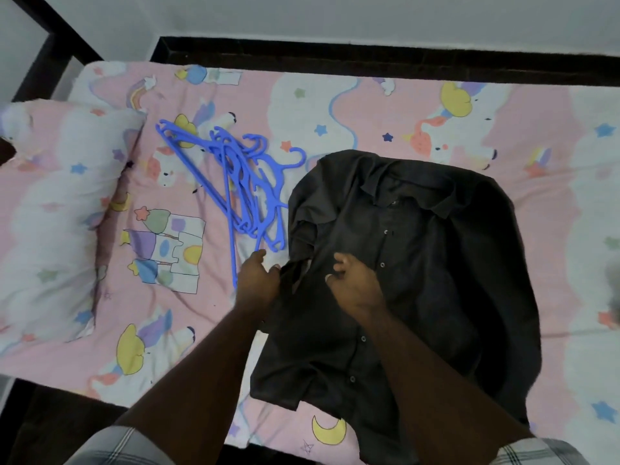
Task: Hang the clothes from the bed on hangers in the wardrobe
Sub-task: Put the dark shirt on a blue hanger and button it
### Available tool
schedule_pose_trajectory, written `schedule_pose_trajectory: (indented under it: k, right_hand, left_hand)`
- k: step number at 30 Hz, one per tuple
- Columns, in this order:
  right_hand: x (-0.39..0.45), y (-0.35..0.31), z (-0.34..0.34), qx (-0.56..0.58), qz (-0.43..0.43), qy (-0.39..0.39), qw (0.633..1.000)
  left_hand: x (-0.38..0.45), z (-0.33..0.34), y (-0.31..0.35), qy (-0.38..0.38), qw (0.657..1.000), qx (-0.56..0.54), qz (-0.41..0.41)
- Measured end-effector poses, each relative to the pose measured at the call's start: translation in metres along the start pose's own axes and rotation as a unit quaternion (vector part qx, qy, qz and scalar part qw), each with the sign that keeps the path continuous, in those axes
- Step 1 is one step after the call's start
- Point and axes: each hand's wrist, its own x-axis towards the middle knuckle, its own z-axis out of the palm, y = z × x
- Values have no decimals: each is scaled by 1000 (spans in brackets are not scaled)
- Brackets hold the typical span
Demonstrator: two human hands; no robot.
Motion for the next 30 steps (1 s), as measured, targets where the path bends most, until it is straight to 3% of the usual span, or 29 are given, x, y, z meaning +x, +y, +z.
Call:
schedule_pose_trajectory:
  k: [5, 12, 16, 22, 26, 28, 30]
  right_hand:
    - [26, -24, 39, 23, 11, -12, 1000]
    - [51, -51, 85, 22, 33, -11, 999]
    - [64, -74, 91, 1, 33, 35, 999]
    - [74, -122, 107, 87, 43, -23, 995]
    - [81, -141, 101, 176, 43, 21, 983]
    - [85, -132, 82, 248, 55, 53, 966]
    - [85, -117, 49, 263, 59, 89, 959]
  left_hand:
    - [54, -25, -37, 11, 997, 20, -72]
    - [98, -31, -59, -30, 978, -118, -168]
    - [109, -51, -53, -38, 950, -253, -178]
    - [100, -80, -28, -11, 904, -394, -166]
    - [82, -74, 3, -92, 883, -436, -146]
    - [75, -64, 18, -142, 903, -390, -111]
    - [80, -50, 31, -121, 962, -242, -32]
